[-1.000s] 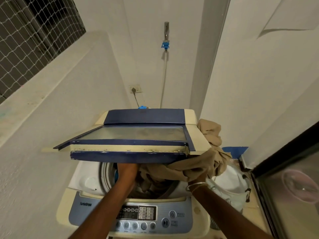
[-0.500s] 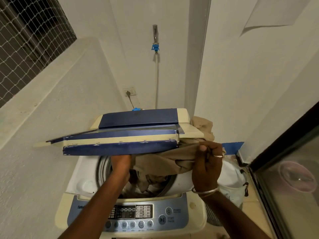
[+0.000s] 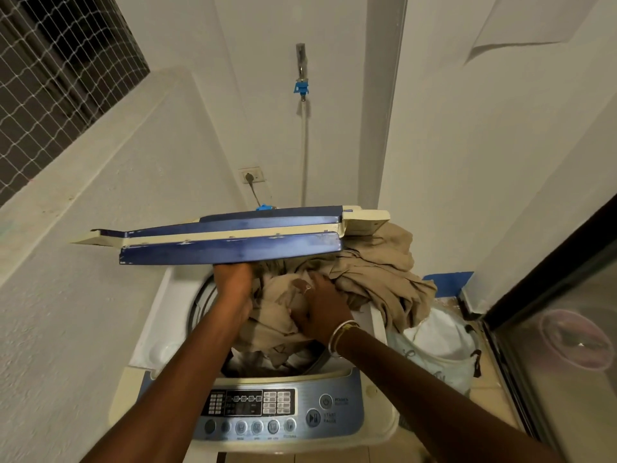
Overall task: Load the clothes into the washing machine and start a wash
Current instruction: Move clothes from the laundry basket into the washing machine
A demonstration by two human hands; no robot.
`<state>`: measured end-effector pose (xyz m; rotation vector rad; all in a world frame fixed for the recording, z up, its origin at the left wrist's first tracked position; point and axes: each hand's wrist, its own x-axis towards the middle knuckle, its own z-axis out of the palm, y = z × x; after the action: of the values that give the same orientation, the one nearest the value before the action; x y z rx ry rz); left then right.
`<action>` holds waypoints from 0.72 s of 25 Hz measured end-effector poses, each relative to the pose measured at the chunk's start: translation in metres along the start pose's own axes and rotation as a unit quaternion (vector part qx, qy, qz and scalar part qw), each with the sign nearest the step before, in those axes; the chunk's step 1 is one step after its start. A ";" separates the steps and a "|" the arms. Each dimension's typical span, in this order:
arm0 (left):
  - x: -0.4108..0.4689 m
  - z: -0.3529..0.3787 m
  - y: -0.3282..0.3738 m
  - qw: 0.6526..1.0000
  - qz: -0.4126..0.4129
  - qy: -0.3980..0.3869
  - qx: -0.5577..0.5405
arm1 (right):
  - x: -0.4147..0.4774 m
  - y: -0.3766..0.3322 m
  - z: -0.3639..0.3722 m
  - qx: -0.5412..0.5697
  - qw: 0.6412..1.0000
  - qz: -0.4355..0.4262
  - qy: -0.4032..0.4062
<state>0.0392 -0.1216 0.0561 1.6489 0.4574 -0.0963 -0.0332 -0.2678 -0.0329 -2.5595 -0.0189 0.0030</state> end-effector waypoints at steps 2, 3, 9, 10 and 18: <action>0.005 0.003 0.008 0.998 0.015 -0.031 -0.051 | 0.013 -0.002 0.012 -0.120 0.991 0.004 -0.059; 0.008 0.005 0.012 0.997 0.017 -0.025 -0.064 | 0.016 -0.003 0.016 -0.168 0.983 -0.001 -0.068; 0.015 0.019 0.041 0.996 0.023 0.029 -0.077 | 0.030 0.002 0.038 -0.257 0.959 -0.006 -0.118; 0.018 0.021 0.045 0.996 0.014 0.032 -0.082 | 0.035 0.005 0.047 -0.239 0.963 0.016 -0.125; 0.049 0.030 0.071 0.997 0.016 0.007 -0.073 | 0.046 0.015 0.082 -0.189 0.965 0.034 -0.181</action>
<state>0.1145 -0.1433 0.1021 1.5131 0.4393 -0.0267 0.0127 -0.2345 -0.1101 -2.9014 -0.0777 0.5415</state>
